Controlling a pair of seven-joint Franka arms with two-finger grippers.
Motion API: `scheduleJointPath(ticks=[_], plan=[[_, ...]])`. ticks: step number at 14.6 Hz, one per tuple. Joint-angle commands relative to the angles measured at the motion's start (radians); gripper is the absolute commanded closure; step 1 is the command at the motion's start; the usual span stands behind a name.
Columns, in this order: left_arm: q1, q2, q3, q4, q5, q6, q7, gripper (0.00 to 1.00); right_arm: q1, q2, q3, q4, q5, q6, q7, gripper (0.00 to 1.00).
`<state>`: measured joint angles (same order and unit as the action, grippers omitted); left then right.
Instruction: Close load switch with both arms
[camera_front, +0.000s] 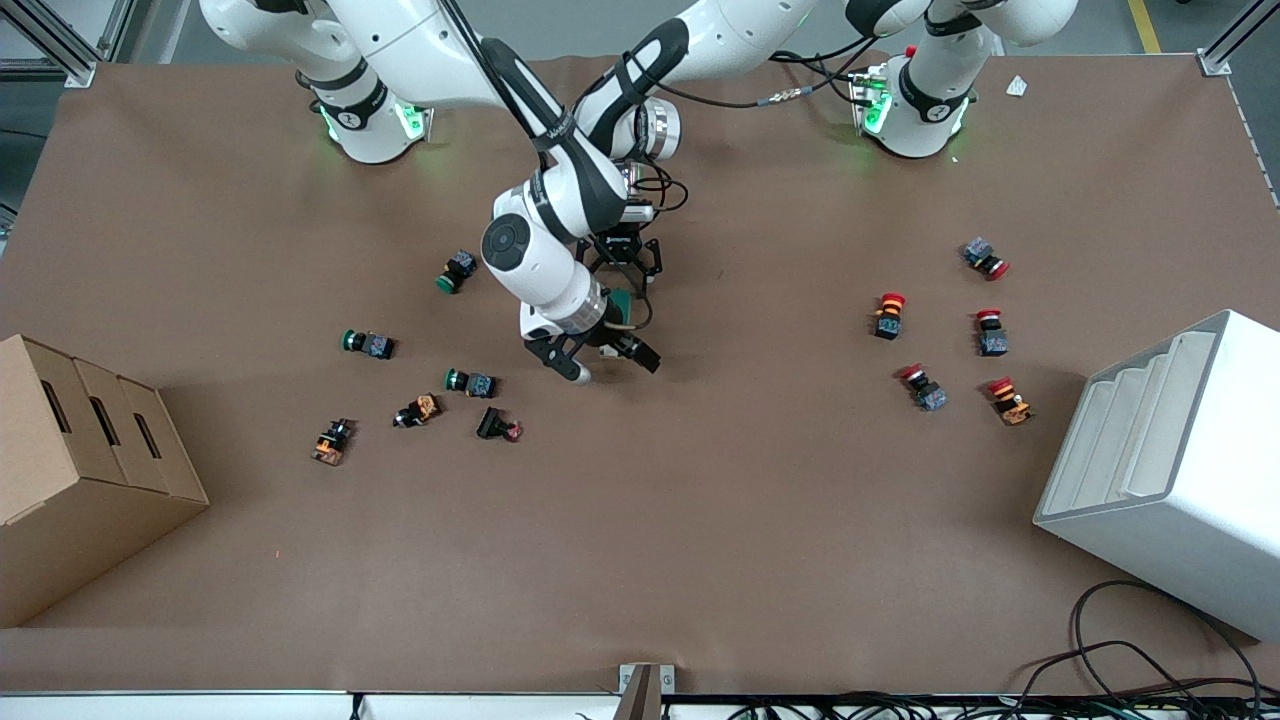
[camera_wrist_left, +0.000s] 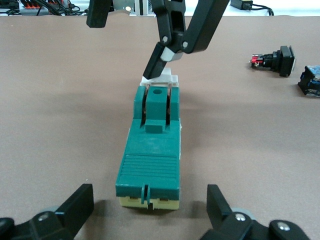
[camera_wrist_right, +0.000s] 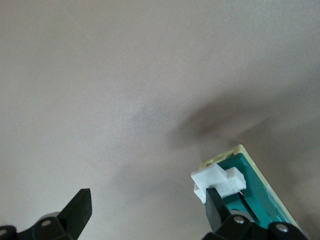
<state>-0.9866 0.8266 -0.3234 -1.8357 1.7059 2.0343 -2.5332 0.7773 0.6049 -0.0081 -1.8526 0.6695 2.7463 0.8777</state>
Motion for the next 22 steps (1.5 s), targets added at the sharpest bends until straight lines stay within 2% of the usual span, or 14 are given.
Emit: scheduleJointPath(ticks=[1, 8, 16, 19, 22], plan=[[0.002, 0.017, 0.006, 0.012, 0.014, -0.011, 0.008, 0.00, -0.024, 0.039, 0.007, 0.039, -0.001, 0.009, -0.029, 0.00], [0.002, 0.017, 0.006, 0.012, 0.012, -0.011, 0.008, 0.00, -0.064, 0.039, 0.003, 0.049, -0.008, -0.034, -0.087, 0.00], [0.002, 0.017, 0.006, 0.012, 0.014, -0.011, 0.007, 0.00, -0.052, 0.042, 0.002, 0.033, -0.010, -0.030, -0.105, 0.00], [0.002, 0.017, 0.006, 0.012, 0.014, -0.011, 0.007, 0.00, -0.088, 0.035, -0.003, 0.030, -0.011, -0.040, -0.167, 0.00], [0.002, 0.017, 0.006, 0.012, 0.012, -0.011, 0.007, 0.00, -0.099, 0.012, -0.074, 0.032, -0.018, -0.130, -0.259, 0.00]])
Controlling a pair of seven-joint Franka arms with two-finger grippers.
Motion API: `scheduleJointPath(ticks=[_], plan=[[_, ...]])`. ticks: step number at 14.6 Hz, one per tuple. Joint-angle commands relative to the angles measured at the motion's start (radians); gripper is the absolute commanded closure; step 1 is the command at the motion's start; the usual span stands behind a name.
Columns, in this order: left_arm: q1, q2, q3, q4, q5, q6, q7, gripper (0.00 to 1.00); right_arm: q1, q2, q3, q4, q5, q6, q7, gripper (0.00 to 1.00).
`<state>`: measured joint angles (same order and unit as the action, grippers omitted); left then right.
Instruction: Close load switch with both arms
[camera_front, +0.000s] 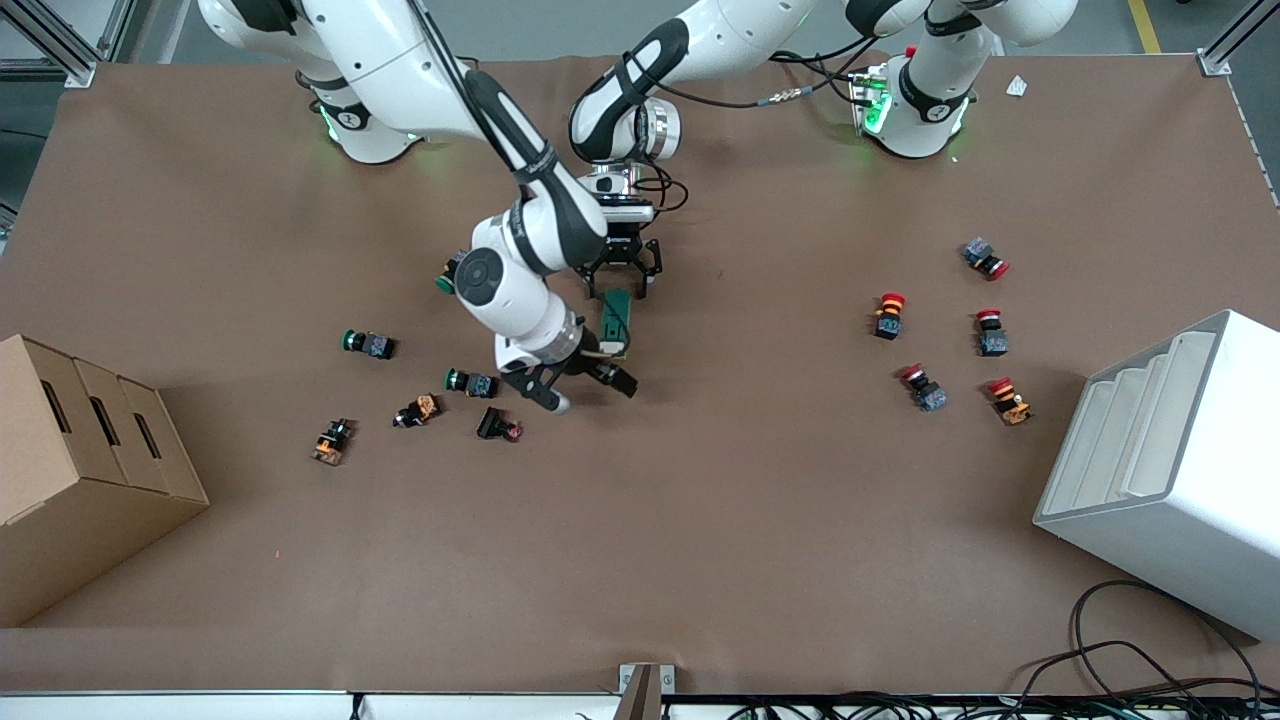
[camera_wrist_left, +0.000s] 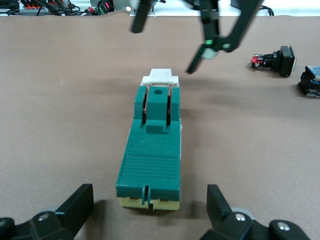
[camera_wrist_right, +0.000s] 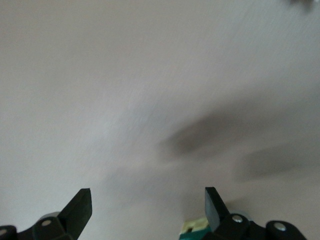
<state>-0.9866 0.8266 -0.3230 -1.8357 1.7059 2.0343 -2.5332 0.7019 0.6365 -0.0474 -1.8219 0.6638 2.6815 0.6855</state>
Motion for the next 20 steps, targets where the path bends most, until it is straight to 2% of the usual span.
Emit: scheduleJointPath(ticks=[1, 4, 6, 7, 8, 10, 13, 14, 15, 16, 18, 20], plan=[[0.002, 0.017, 0.005, 0.012, 0.012, -0.011, 0.007, 0.00, -0.024, -0.040, -0.070, 0.001, -0.013, -0.113, -0.111, 0.00], [0.003, 0.016, 0.005, 0.013, 0.012, -0.011, 0.008, 0.00, -0.021, -0.105, -0.216, 0.001, -0.032, -0.312, -0.278, 0.00], [0.003, 0.006, 0.004, 0.035, 0.003, -0.011, 0.048, 0.00, -0.022, -0.156, -0.316, 0.012, -0.148, -0.464, -0.355, 0.00], [0.008, 0.003, 0.002, 0.052, -0.014, -0.011, 0.082, 0.00, -0.024, -0.185, -0.366, 0.021, -0.235, -0.544, -0.403, 0.00], [0.020, -0.004, 0.001, 0.071, -0.046, -0.008, 0.133, 0.00, -0.024, -0.208, -0.409, 0.035, -0.286, -0.608, -0.453, 0.00], [0.029, -0.020, -0.004, 0.114, -0.127, -0.003, 0.244, 0.00, -0.025, -0.231, -0.507, 0.081, -0.303, -0.746, -0.574, 0.00], [0.031, -0.033, -0.004, 0.225, -0.299, -0.002, 0.416, 0.00, -0.024, -0.232, -0.647, 0.224, -0.319, -0.946, -0.655, 0.00], [0.043, -0.044, -0.004, 0.257, -0.357, -0.002, 0.483, 0.00, -0.030, -0.232, -0.675, 0.278, -0.352, -1.007, -0.658, 0.00], [0.052, -0.063, -0.005, 0.277, -0.405, -0.002, 0.532, 0.00, -0.077, -0.232, -0.669, 0.336, -0.404, -1.070, -0.675, 0.00], [0.060, -0.081, -0.005, 0.291, -0.458, -0.002, 0.575, 0.00, -0.149, -0.233, -0.610, 0.395, -0.438, -1.141, -0.691, 0.00], [0.089, -0.131, -0.007, 0.296, -0.540, -0.002, 0.666, 0.00, -0.302, -0.277, -0.458, 0.431, -0.489, -1.180, -0.693, 0.00], [0.130, -0.197, -0.007, 0.297, -0.655, 0.001, 0.814, 0.00, -0.442, -0.334, -0.270, 0.415, -0.593, -1.175, -0.681, 0.00]])
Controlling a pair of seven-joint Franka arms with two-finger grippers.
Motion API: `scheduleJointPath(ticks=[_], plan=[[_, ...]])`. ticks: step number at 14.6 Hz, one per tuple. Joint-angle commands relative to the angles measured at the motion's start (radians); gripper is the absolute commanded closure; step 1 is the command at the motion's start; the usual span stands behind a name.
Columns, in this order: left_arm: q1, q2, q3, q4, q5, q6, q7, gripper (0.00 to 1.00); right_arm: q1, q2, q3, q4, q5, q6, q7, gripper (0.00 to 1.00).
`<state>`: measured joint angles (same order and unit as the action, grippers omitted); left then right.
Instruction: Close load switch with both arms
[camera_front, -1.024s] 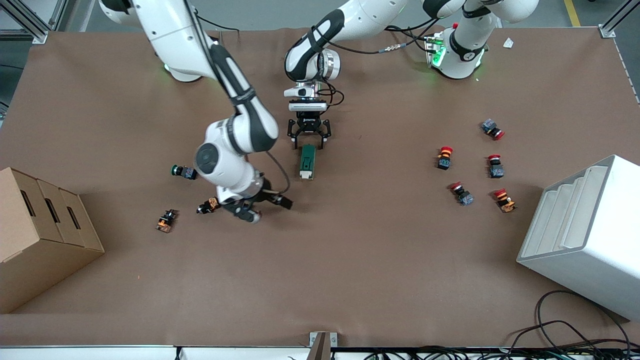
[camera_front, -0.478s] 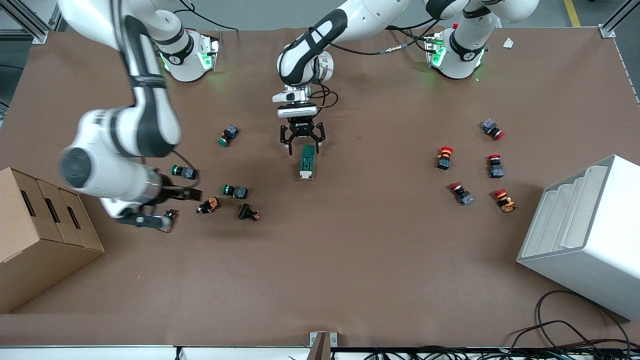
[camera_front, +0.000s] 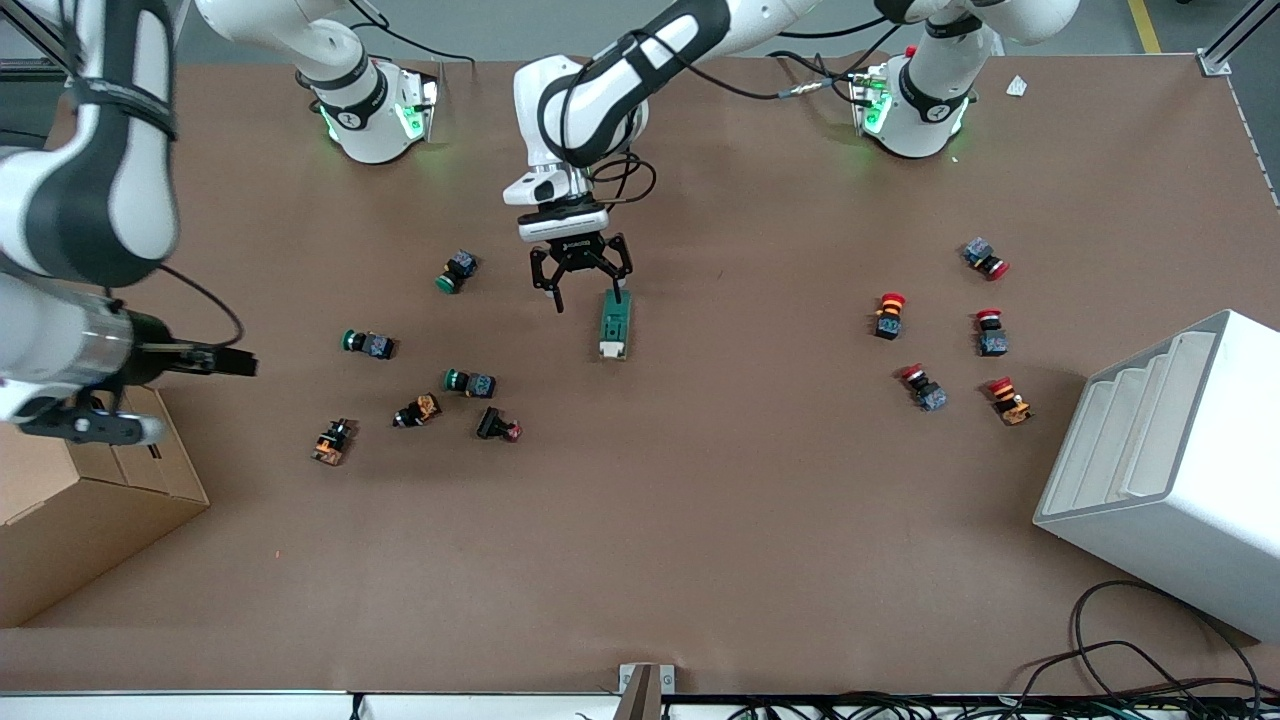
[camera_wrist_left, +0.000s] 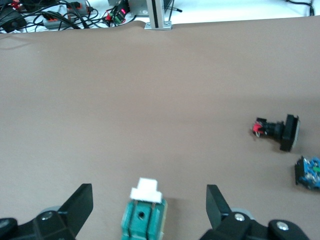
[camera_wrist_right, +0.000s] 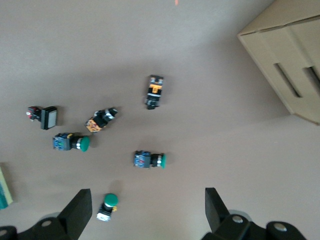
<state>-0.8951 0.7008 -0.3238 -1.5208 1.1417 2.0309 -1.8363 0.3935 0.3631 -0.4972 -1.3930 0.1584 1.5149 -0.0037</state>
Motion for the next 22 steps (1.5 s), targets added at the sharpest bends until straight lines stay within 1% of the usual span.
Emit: scheduleJointPath(ticks=[1, 2, 4, 5, 7, 9, 11, 13, 14, 15, 17, 19, 21, 22], plan=[[0.059, -0.102, -0.006, -0.016, -0.155, 0.005, 0.193, 0.00, -0.192, -0.085, 0.251, -0.026, -0.109, -0.010, 0.014, 0.00], [0.083, -0.141, -0.006, -0.016, -0.221, 0.005, 0.263, 0.00, -0.243, -0.107, 0.308, -0.047, -0.128, -0.009, 0.022, 0.00], [0.123, -0.196, -0.006, -0.018, -0.308, 0.005, 0.362, 0.00, -0.320, -0.153, 0.402, -0.098, -0.160, -0.001, 0.034, 0.00], [0.154, -0.227, -0.006, -0.018, -0.350, 0.005, 0.444, 0.00, -0.356, -0.177, 0.452, -0.121, -0.184, 0.005, 0.047, 0.00], [0.209, -0.279, -0.006, -0.007, -0.468, 0.003, 0.563, 0.00, -0.401, -0.216, 0.514, -0.158, -0.209, 0.008, 0.054, 0.00], [0.255, -0.325, 0.002, 0.021, -0.592, -0.055, 0.615, 0.00, -0.418, -0.234, 0.526, -0.169, -0.209, 0.002, 0.053, 0.00], [0.315, -0.369, 0.000, 0.033, -0.661, -0.121, 0.705, 0.00, -0.427, -0.248, 0.528, -0.172, -0.209, -0.005, 0.054, 0.00], [0.399, -0.412, 0.002, 0.062, -0.758, -0.182, 0.834, 0.00, -0.433, -0.259, 0.528, -0.172, -0.209, -0.010, 0.054, 0.00], [0.454, -0.423, 0.003, 0.086, -0.810, -0.223, 0.883, 0.00, -0.429, -0.262, 0.526, -0.169, -0.207, -0.013, 0.054, 0.00], [0.522, -0.435, -0.003, 0.093, -0.850, -0.238, 0.958, 0.00, -0.430, -0.262, 0.526, -0.162, -0.207, -0.016, 0.053, 0.00], [0.625, -0.472, -0.004, 0.093, -0.908, -0.257, 1.160, 0.00, -0.432, -0.260, 0.525, -0.146, -0.201, -0.030, 0.047, 0.00], [0.724, -0.494, -0.007, 0.096, -0.962, -0.322, 1.309, 0.00, -0.432, -0.259, 0.525, -0.115, -0.198, -0.047, 0.039, 0.00], [0.798, -0.541, 0.006, 0.096, -1.029, -0.366, 1.449, 0.00, -0.433, -0.257, 0.525, -0.095, -0.194, -0.058, 0.037, 0.00], [0.814, -0.567, 0.020, 0.093, -1.040, -0.388, 1.515, 0.00, -0.435, -0.256, 0.523, -0.090, -0.191, -0.058, 0.036, 0.00]])
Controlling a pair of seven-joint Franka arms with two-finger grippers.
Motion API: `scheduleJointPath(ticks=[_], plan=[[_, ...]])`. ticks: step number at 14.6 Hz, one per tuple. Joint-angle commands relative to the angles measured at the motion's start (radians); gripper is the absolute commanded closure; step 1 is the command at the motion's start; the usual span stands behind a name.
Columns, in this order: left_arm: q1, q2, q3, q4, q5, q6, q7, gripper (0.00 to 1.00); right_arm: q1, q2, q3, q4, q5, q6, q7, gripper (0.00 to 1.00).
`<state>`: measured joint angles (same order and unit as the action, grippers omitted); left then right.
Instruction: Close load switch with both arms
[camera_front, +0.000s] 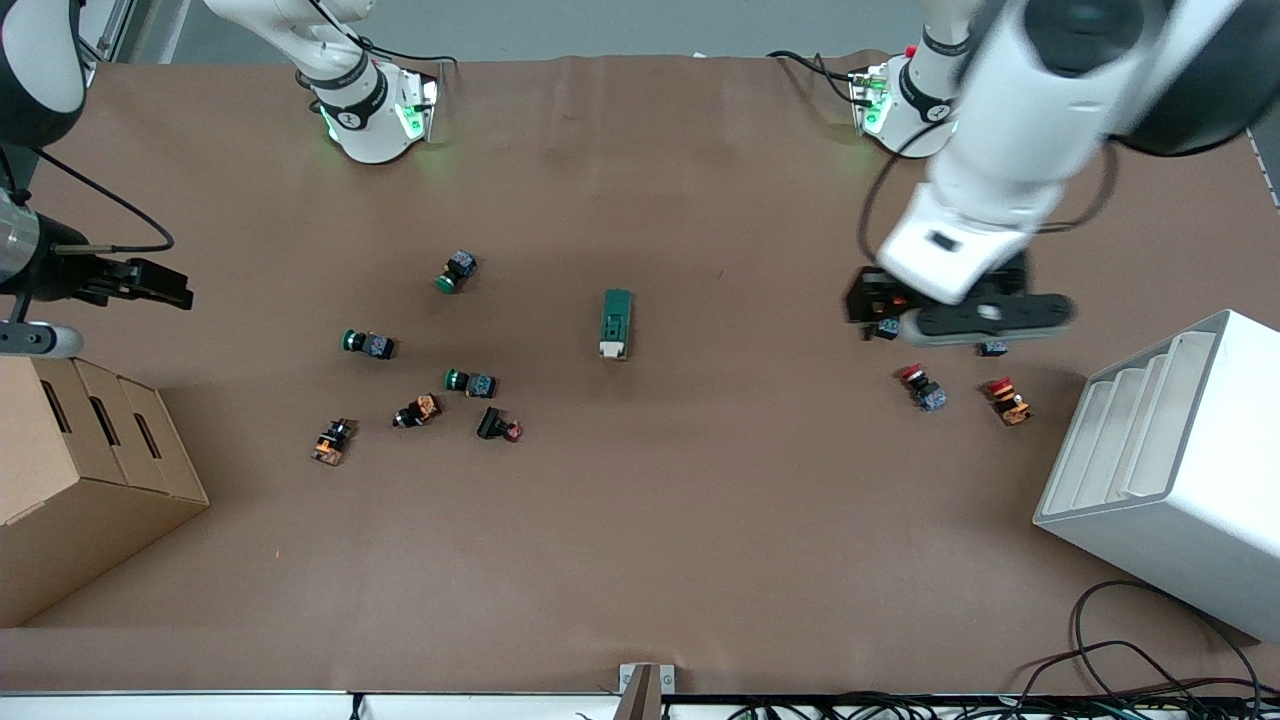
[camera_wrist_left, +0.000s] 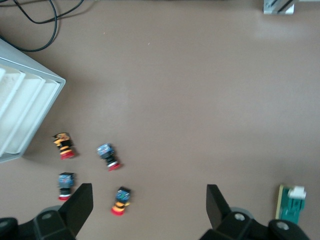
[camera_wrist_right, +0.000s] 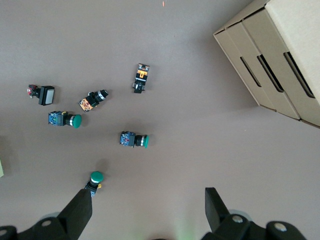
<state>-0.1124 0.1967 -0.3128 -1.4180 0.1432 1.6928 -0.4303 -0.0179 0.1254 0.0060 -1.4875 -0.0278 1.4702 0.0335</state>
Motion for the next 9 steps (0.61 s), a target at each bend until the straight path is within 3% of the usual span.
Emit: scheduleJointPath(ticks=[1, 6, 9], plan=[[0.031, -0.074, 0.036, -0.010, -0.048, -0.073, 0.166, 0.00, -0.022, -0.015, 0.022, 0.016, -0.001, -0.013, -0.001, 0.00], [0.023, -0.175, 0.242, -0.057, -0.154, -0.229, 0.407, 0.00, -0.016, -0.010, 0.022, 0.102, -0.004, -0.090, 0.000, 0.00], [0.023, -0.293, 0.270, -0.180, -0.154, -0.231, 0.427, 0.00, -0.005, -0.012, 0.025, 0.102, -0.001, -0.106, 0.005, 0.00]])
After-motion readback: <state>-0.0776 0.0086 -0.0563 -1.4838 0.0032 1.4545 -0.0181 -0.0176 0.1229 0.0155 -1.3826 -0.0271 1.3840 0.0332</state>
